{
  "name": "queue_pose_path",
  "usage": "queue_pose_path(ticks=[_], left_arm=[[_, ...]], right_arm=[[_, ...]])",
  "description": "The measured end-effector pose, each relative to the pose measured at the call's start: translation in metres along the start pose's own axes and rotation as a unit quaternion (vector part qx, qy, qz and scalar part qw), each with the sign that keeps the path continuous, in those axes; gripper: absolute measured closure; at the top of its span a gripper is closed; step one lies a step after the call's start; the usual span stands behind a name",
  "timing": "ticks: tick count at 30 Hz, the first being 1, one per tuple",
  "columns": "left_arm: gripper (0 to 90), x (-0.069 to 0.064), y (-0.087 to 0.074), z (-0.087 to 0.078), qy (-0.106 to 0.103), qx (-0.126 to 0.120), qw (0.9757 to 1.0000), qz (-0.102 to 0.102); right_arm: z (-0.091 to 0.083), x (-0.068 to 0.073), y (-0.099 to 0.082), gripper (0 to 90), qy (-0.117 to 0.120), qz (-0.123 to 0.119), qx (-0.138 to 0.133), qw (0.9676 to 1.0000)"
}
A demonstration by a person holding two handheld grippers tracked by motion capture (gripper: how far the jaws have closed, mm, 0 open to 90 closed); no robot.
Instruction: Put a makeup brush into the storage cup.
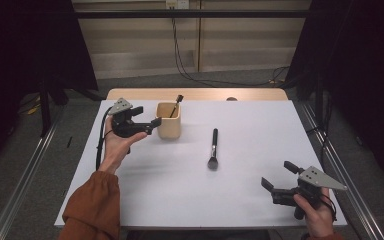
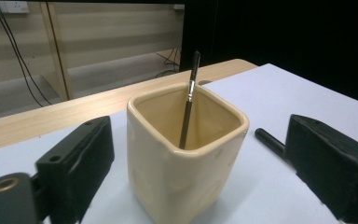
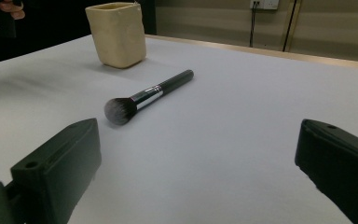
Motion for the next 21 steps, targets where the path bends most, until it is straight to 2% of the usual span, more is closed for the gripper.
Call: queue_pose_path(ticks=[2, 4, 7, 8, 11, 12, 14, 15, 18, 21], left_arm=[[4.3, -0.002, 0.0, -0.003, 0.002, 0.005, 1.0, -0.001], [2.5, -0.004, -0.001, -0.006, -0.001, 0.009, 0.9999, 0.008], [2.4, -0.007, -0.002, -0.01, -0.004, 0.007, 1.0, 0.003], [2.3, -0.009, -0.002, -0.012, -0.002, 0.009, 0.9999, 0.007], [1.9, -0.015, -0.004, -0.017, -0.015, -0.001, 0.9996, 0.022], [1.6, -0.016, -0.005, -0.019, -0.011, 0.005, 0.9996, 0.024], [1.6, -0.019, -0.007, -0.021, -0.006, 0.003, 0.9995, 0.032], [1.6, -0.021, -0.008, -0.022, -0.003, 0.002, 0.9995, 0.032], [1.6, -0.025, -0.011, -0.026, -0.013, 0.006, 0.9995, 0.027], [1.7, -0.025, -0.018, -0.031, -0.004, 0.022, 0.9994, 0.027]], right_arm=[[0.0, 0.0, 0.0, 0.0, 0.0, 0.0, 0.0, 1.0], [0.0, 0.0, 0.0, 0.0, -0.001, 0.002, -0.001, 1.0], [0.001, 0.0, 0.0, 0.0, -0.001, 0.002, 0.0, 1.0], [0.001, 0.0, 0.0, 0.0, -0.001, 0.002, -0.001, 1.0], [0.0, 0.0, 0.0, 0.0, -0.001, 0.0, 0.0, 1.0], [0.0, 0.0, 0.0, 0.0, -0.001, 0.0, 0.0, 1.0], [0.0, 0.0, 0.0, 0.0, -0.001, 0.002, 0.0, 1.0], [0.0, 0.0, 0.0, 0.1, -0.001, 0.002, -0.001, 1.0], [0.0, 0.0, 0.0, 0.1, -0.001, 0.001, 0.0, 1.0], [0.0, 0.0, 0.0, 0.0, -0.001, 0.0, 0.0, 1.0]])
Point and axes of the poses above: each handheld gripper's, and its own axes: z roughly forward along the jaws, y roughly out of its top, x roughly to its left, the point moved 4 cm from there along z, roughly forward along the jaws, and after that the axes turned 3 degrees about -x, right-handed, at the moved point
